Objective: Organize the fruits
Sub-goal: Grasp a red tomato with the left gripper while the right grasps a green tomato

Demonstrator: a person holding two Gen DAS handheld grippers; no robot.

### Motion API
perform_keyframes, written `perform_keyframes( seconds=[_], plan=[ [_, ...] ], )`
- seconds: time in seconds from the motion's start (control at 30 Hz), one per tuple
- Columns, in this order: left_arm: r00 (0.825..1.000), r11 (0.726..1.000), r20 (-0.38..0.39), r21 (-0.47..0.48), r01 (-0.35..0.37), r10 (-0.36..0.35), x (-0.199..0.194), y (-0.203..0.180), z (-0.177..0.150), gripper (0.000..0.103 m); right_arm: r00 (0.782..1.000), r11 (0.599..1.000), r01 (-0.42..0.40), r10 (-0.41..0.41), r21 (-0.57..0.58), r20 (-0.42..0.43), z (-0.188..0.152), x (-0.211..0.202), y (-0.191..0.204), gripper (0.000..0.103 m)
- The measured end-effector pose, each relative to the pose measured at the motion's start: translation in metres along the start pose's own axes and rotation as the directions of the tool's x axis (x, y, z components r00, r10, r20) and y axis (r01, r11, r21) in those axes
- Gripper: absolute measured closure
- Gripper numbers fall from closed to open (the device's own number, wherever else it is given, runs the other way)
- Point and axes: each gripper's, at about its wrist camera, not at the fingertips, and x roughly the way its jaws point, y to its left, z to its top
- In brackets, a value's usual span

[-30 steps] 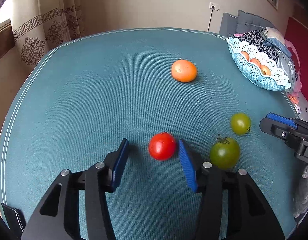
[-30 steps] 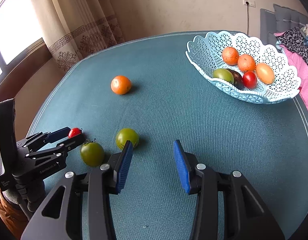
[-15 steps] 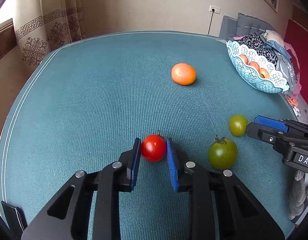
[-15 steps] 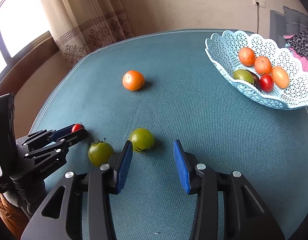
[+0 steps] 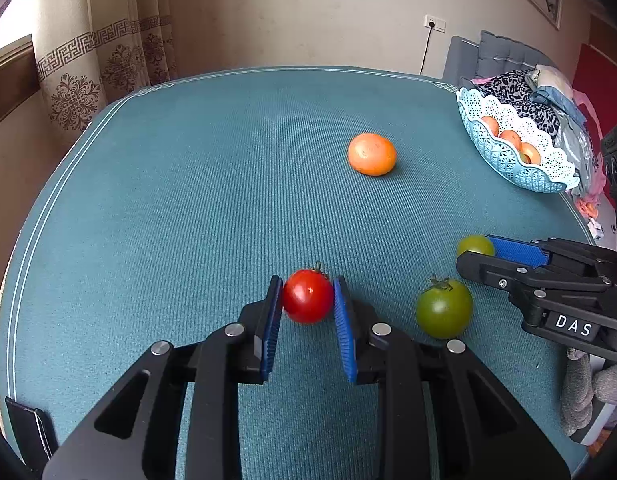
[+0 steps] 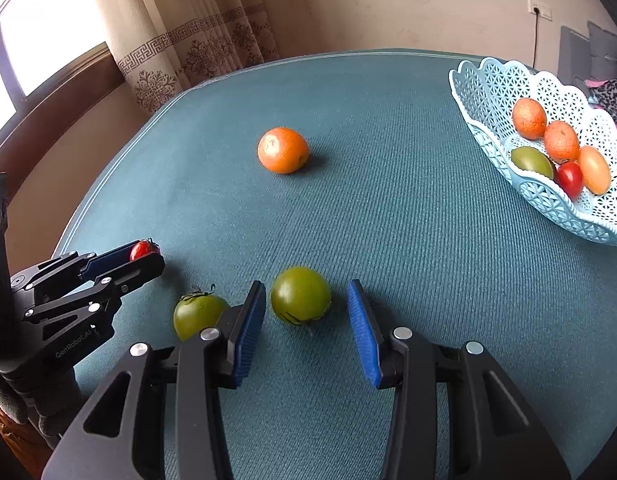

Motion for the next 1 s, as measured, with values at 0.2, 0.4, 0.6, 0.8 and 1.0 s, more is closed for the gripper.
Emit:
perform_keyframes(
  seconds=[0.2,0.4,0.6,0.8,1.0],
  plan=[
    [1.000,1.000,-0.002,-0.002,-0.006,0.006,0.000,0.001,0.001,0.077,1.000,1.000,0.008,-0.008,-0.014,0.003,0.003,0.004,0.002,0.067],
    [1.000,1.000,-0.002,-0.001,-0.014,0.014,-0.001,0.000,0.001,0.077,1.000,1.000,-0.002,0.002,-0.008,0.004,0.001,0.000,-0.004,0.073],
    [1.000,1.000,0.007,0.004,-0.020,0.020,-0.006,-0.002,0.005,0.077,1.000,1.000,-0.003,0.003,0.019,0.029,-0.003,-0.013,-0.013,0.073],
    [1.000,1.000,0.008,0.017,-0.025,0.024,-0.010,-0.011,0.009,0.077,0.999,0.999,-0.002,0.000,0.038,0.046,-0.006,-0.023,-0.022,0.073],
    [1.000,0.999,0.015,0.030,-0.026,0.026,-0.015,-0.019,0.011,0.077,0.998,0.999,-0.005,0.002,0.051,0.057,-0.007,-0.029,-0.026,0.073]
  ],
)
